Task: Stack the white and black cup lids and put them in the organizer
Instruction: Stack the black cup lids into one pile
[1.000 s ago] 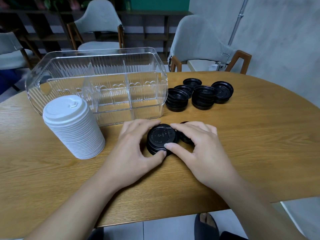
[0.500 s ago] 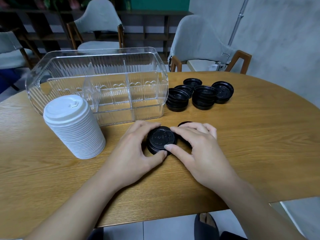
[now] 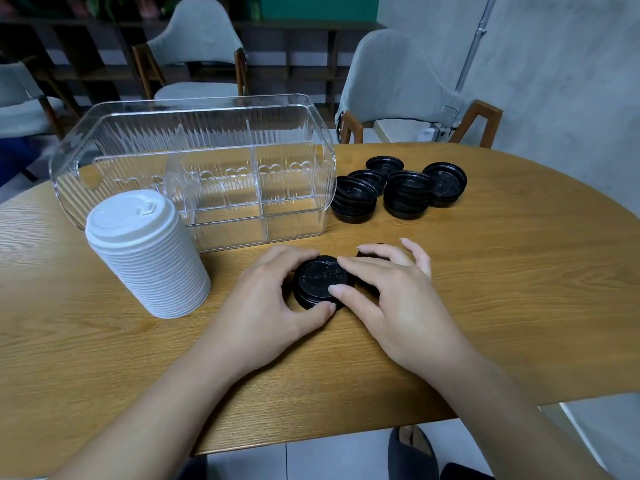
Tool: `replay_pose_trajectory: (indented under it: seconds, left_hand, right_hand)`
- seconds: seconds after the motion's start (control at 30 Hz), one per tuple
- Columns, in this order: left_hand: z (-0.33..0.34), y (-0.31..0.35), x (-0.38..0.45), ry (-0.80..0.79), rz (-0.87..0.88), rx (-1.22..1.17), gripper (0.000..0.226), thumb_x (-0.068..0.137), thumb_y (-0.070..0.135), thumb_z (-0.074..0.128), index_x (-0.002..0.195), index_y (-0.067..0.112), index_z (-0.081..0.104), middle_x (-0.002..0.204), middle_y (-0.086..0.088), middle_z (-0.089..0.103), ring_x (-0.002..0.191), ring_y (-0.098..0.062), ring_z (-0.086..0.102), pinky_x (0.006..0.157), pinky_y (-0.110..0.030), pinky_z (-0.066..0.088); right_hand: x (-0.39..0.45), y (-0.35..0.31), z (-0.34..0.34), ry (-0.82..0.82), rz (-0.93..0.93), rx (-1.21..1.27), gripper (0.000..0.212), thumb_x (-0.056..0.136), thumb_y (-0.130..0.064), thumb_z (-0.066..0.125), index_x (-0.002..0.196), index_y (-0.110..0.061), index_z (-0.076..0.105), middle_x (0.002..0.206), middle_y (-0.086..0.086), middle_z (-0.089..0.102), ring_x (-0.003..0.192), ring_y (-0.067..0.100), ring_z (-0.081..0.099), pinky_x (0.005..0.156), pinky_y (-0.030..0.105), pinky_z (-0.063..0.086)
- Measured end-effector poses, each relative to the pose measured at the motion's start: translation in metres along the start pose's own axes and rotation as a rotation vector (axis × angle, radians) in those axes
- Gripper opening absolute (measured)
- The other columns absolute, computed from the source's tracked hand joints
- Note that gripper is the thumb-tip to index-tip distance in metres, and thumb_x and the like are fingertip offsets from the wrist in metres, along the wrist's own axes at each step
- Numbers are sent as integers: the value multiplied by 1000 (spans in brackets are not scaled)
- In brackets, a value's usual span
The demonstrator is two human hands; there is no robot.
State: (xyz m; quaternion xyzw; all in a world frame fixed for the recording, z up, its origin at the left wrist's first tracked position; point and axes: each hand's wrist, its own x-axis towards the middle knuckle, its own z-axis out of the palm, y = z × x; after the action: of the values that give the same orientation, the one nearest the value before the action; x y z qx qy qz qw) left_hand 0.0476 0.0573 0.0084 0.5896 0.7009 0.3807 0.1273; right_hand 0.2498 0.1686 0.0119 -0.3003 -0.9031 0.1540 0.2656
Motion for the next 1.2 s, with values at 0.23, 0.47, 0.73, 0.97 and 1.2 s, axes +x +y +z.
replay_pose_trajectory:
  seconds: [0.23, 0.47, 0.73, 0.97, 1.2]
  left_hand:
    - [-1, 0, 1, -6, 6, 24, 70, 85, 52, 91, 148, 36, 66, 137, 27, 65, 130, 3, 61, 116, -28, 49]
    - [1, -1, 1, -29, 9, 45, 81, 83, 71, 74, 156, 39, 58, 145, 27, 60, 138, 2, 56, 121, -32, 46]
    - [1, -3, 1, -41, 17, 71, 77, 88, 67, 78, 155, 37, 59, 144, 26, 60, 138, 0, 54, 121, -31, 45]
    - [0, -2, 0, -60, 35, 79, 75, 90, 63, 82, 156, 38, 58, 145, 28, 59, 140, 2, 52, 123, -31, 43]
    - [0, 1, -1, -47, 44, -19, 78, 87, 67, 84, 155, 40, 57, 148, 29, 55, 144, -8, 56, 122, -41, 48]
  right_hand:
    - [-4, 1, -5, 51, 1, 49, 48, 105, -61, 57, 143, -35, 70, 140, -25, 69, 142, 1, 49, 130, 39, 13]
    - [-5, 20, -28, 89, 139, -47, 43, 93, -56, 77, 129, -35, 78, 124, -23, 67, 124, 8, 52, 113, 29, 20]
    - [-5, 24, -24, 37, 134, -139, 20, 94, -48, 81, 111, -36, 84, 106, -23, 66, 113, 9, 48, 104, 27, 19]
    - [-4, 16, -29, 144, 136, -96, 5, 97, -36, 80, 98, -32, 83, 99, -20, 69, 101, 9, 55, 103, 33, 29]
    - [0, -4, -48, 248, 330, 656, 7, 100, -25, 80, 95, -25, 86, 86, -4, 78, 79, 6, 68, 77, 17, 53]
